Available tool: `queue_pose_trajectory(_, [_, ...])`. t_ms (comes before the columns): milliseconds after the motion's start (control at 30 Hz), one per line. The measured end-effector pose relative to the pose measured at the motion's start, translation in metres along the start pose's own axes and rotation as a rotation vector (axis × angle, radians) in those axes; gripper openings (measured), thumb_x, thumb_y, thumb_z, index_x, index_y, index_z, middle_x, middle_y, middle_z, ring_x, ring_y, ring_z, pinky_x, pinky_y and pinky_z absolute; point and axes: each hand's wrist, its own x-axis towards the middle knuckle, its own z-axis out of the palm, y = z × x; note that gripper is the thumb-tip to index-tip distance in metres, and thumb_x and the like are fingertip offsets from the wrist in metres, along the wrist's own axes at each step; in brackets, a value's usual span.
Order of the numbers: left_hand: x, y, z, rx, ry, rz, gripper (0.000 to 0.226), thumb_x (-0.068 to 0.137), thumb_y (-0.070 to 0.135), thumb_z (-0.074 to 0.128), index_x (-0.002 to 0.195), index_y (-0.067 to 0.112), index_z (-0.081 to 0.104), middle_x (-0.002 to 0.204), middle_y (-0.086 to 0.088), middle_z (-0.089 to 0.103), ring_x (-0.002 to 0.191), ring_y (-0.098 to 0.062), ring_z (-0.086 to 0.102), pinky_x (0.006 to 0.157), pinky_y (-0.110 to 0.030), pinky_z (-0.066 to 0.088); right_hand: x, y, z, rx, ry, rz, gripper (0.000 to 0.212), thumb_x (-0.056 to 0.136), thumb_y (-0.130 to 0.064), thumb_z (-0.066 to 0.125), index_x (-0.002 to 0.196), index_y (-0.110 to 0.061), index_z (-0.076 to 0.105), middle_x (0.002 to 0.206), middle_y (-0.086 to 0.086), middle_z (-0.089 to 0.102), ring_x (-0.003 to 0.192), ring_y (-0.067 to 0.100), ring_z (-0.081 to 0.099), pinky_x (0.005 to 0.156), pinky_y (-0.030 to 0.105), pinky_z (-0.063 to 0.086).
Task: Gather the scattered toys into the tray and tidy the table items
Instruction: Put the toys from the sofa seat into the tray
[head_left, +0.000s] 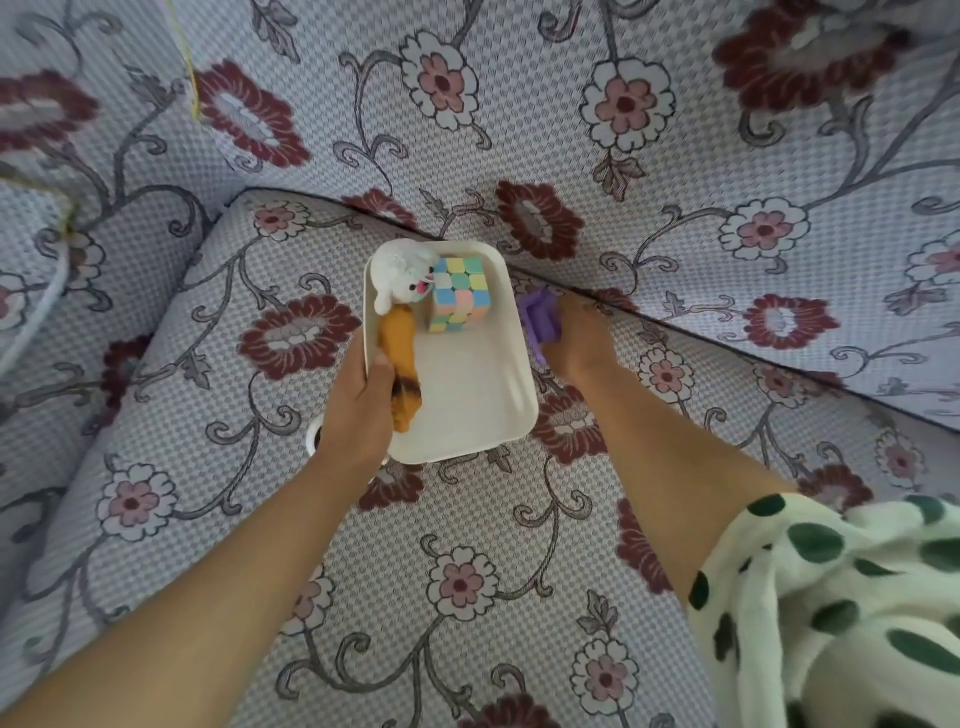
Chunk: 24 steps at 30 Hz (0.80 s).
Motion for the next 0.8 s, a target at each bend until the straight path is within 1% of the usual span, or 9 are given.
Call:
queue_pose_trajectory(133, [-0.002,0.001,-0.004,-0.037,-0.008,-0.009,0.029,0.104,0.024,0.031,0.128,0.031,0.045,0.094,0.002,0.058,0.081,-0.003,0.054,0.071,-0.022,0.045,-0.005,-0.003,-0.001,-0.061,0.016,-0.08,0.023,0.081,-0.009,0.056,0.103,-0.001,0.057,0.099,0.022,0.064,0.095,0.037,0.061,0.073,0.034,0.044])
queue_pose_trajectory(267, [-0.003,-0.001,-0.007,-0.044,-0.008,-0.007,0.026,0.104,0.026,0.03,0.122,0.029,0.049,0.088,0.003,0.058,0.076,-0.006,0.053,0.066,-0.022,0.042,-0.011,-0.011,0.007,-0.104,-0.08,-0.018,0.059,0.083,-0.03,0.061,0.131,-0.002,0.04,0.124,0.021,0.053,0.115,0.036,0.051,0.096,0.043,0.045])
queue_pose_trajectory(333, [-0.003,-0.003,-0.008,-0.042,-0.003,-0.005,0.024,0.104,0.027,0.031,0.117,0.04,0.046,0.089,0.008,0.058,0.079,-0.003,0.054,0.066,-0.02,0.041,-0.011,-0.014,0.012,-0.149,-0.055,-0.031,0.065,0.085,-0.029,0.061,0.136,0.0,0.033,0.129,0.023,0.05,0.119,0.037,0.049,0.099,0.044,0.044])
queue_pose_trajectory(400, [-0.002,-0.007,-0.01,-0.03,0.003,-0.014,0.027,0.103,0.03,0.031,0.123,0.039,0.046,0.091,0.01,0.059,0.081,-0.001,0.054,0.066,-0.02,0.04,-0.01,-0.017,0.014,-0.133,-0.011,-0.039,0.063,0.084,-0.019,0.063,0.136,0.001,0.031,0.127,0.023,0.052,0.118,0.038,0.05,0.097,0.043,0.044])
queue_pose_trajectory(500, [-0.002,-0.011,-0.013,-0.015,0.016,-0.025,0.035,0.103,0.032,0.031,0.135,0.033,0.044,0.091,0.011,0.059,0.081,0.0,0.055,0.065,-0.02,0.041,-0.014,-0.017,0.01,-0.043,0.035,0.001,0.051,0.083,-0.006,0.058,0.129,0.0,0.038,0.116,0.021,0.059,0.107,0.037,0.057,0.085,0.041,0.048])
queue_pose_trajectory(567, [-0.003,-0.012,-0.016,-0.026,0.025,-0.023,0.031,0.103,0.03,0.031,0.13,0.037,0.045,0.089,0.011,0.059,0.076,0.007,0.055,0.062,-0.015,0.044,-0.017,-0.017,0.0,0.09,0.056,0.061,0.038,0.087,-0.007,0.053,0.124,-0.001,0.046,0.109,0.018,0.062,0.097,0.034,0.061,0.078,0.04,0.051])
queue_pose_trajectory(667, [-0.008,-0.008,-0.019,-0.037,0.03,-0.018,0.027,0.103,0.028,0.031,0.124,0.036,0.047,0.088,0.01,0.058,0.069,0.015,0.054,0.058,-0.005,0.043,-0.023,-0.017,-0.021,0.343,0.077,0.1,0.015,0.093,-0.009,0.045,0.089,-0.01,0.059,0.078,0.005,0.058,0.067,0.02,0.055,0.054,0.027,0.04])
queue_pose_trajectory(733, [-0.01,-0.003,-0.021,-0.055,0.029,-0.039,0.033,0.103,0.028,0.031,0.133,0.032,0.046,0.098,0.01,0.06,0.084,0.007,0.055,0.069,-0.015,0.045,-0.031,-0.021,-0.038,0.5,0.079,0.142,0.031,0.093,-0.005,0.043,0.068,-0.022,0.047,0.066,-0.004,0.045,0.056,0.01,0.042,0.047,0.02,0.031])
queue_pose_trajectory(800, [-0.014,0.003,-0.023,-0.058,0.039,-0.04,0.038,0.103,0.027,0.031,0.139,0.029,0.043,0.101,0.011,0.059,0.09,0.0,0.054,0.071,-0.02,0.042,-0.042,-0.028,-0.055,0.658,0.068,0.164,0.024,0.094,-0.008,0.045,0.074,-0.013,0.055,0.07,-0.001,0.05,0.06,0.012,0.046,0.053,0.018,0.038])
